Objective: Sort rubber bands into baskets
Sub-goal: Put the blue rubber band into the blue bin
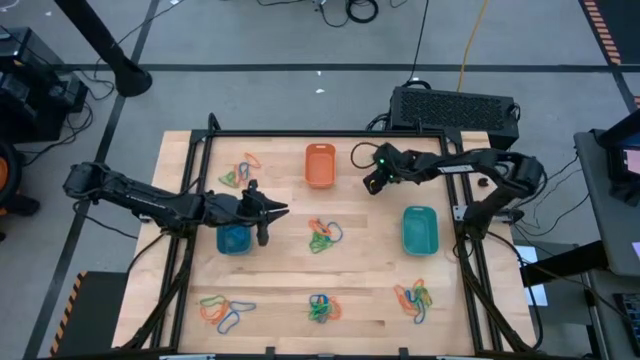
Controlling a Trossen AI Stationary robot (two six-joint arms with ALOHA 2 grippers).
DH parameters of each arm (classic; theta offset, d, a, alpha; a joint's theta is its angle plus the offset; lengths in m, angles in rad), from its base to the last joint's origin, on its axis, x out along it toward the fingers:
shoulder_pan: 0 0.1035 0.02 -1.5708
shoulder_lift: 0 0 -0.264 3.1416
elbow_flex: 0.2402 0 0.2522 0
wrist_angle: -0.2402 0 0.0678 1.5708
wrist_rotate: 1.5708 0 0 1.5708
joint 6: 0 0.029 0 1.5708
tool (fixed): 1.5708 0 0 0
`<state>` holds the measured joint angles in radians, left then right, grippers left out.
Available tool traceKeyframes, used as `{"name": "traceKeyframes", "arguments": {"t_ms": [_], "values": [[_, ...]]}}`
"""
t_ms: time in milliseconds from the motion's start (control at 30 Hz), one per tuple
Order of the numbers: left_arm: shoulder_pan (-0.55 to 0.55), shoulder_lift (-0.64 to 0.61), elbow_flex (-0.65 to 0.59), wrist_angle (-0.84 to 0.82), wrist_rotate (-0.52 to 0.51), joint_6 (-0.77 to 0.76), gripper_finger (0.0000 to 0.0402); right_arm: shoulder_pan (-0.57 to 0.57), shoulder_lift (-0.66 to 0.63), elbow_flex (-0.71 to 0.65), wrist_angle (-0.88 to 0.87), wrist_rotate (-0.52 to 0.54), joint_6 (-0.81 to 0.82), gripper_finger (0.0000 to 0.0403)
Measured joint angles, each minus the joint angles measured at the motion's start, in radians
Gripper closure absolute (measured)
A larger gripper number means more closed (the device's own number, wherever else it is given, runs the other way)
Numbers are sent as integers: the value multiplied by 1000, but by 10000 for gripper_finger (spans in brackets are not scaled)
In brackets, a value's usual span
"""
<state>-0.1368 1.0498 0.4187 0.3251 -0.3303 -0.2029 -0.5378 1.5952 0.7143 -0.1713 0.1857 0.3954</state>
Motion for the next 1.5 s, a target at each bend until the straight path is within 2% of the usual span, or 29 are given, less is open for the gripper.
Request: {"name": "traceKeyframes", "arguments": {"t_ms": [267,367,500,733,800,1033,1200,1367,1500], "values": [[-1,4,0,-1,14,0,324,-1,39,0,18,3,8,223],[-1,4,0,-1,14,0,324,-1,39,0,18,2,7,237],[0,4,0,-1,14,0,324,-4,34,0,22,-2,-11,279],[0,4,0,-6,13,0,324,-11,14,0,39,-2,-41,380],[0,4,0,-8,13,0,324,-11,-2,0,38,-2,-48,397],[0,4,0,-29,13,-1,324,-11,-82,0,41,-13,-51,401],[0,31,0,26,13,0,324,10,-142,0,74,-118,-50,402],[0,123,0,137,13,1,324,54,-183,0,168,-232,-40,402],[20,203,0,189,53,1,324,76,-203,0,235,-271,-37,402]]}}
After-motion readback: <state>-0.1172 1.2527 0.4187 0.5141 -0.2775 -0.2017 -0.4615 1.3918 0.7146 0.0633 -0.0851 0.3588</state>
